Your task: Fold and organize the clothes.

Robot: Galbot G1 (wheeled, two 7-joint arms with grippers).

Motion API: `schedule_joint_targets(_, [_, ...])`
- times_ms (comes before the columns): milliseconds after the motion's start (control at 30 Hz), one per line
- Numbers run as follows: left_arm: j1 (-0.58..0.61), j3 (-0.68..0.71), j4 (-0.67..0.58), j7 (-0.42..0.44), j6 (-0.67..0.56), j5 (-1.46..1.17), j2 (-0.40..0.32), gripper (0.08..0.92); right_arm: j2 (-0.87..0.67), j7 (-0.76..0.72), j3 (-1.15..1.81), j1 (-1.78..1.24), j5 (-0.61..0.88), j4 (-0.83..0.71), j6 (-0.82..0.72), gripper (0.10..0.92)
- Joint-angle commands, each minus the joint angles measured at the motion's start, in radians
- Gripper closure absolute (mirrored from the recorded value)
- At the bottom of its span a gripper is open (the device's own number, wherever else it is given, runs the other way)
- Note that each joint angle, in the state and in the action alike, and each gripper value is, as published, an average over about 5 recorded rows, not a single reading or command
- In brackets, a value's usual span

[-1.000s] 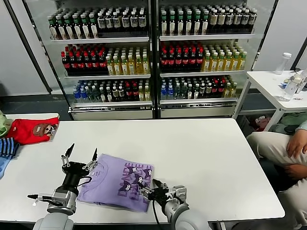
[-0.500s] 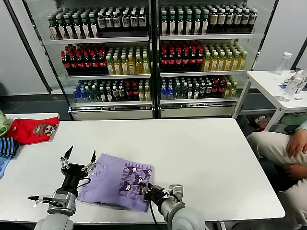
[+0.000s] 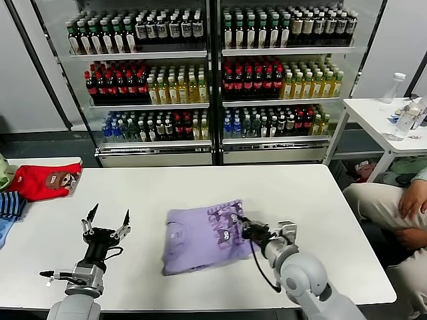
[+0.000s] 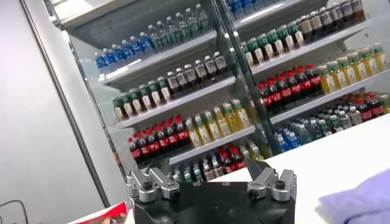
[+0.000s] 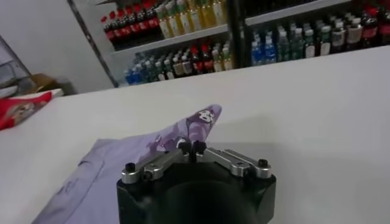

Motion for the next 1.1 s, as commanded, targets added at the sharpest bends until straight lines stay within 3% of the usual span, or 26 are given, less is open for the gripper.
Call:
schedule_joint_targets(33, [-0.009,0.006,0.047,0.003,-0.020,0.000,0.006,0.177,-0.058,-0.068,0.084,-0.014,-0.068,-0.074,-0.001,0.904])
schedule_joint_targets(200, [-0.021,0.012,0.068,0.006,-0.045,-0.001,0.009,0.177,-0.063,-0.048,0.112,-0.073,-0.078,-0.003,0.000,0.869])
schedule_joint_targets(400, [-0.044,0.032,0.087,0.023,-0.075,-0.006,0.011,0.177,-0.059,-0.020,0.194,-0.109,-0.149,0.069,0.022,0.701])
schedule_joint_targets(567, [-0.063,0.054,0.092,0.041,-0.100,-0.036,0.008,0.177,-0.054,-0.061,0.244,-0.118,-0.338,0.067,0.099,0.572])
schedule_joint_targets(767, [-0.117,0.051,0.130,0.084,-0.116,-0.053,0.015,0.177,-0.034,-0.102,0.269,-0.100,-0.555,-0.013,0.264,0.381])
schedule_joint_targets(900, [-0.167,0.064,0.176,0.110,-0.153,-0.085,0.012,0.177,-0.007,-0.116,0.254,-0.060,-0.622,-0.090,0.318,0.270])
schedule_joint_targets(1100, [-0.158,0.078,0.155,0.110,-0.161,-0.129,0.004,0.177,-0.001,-0.148,0.226,-0.021,-0.677,-0.115,0.342,0.204])
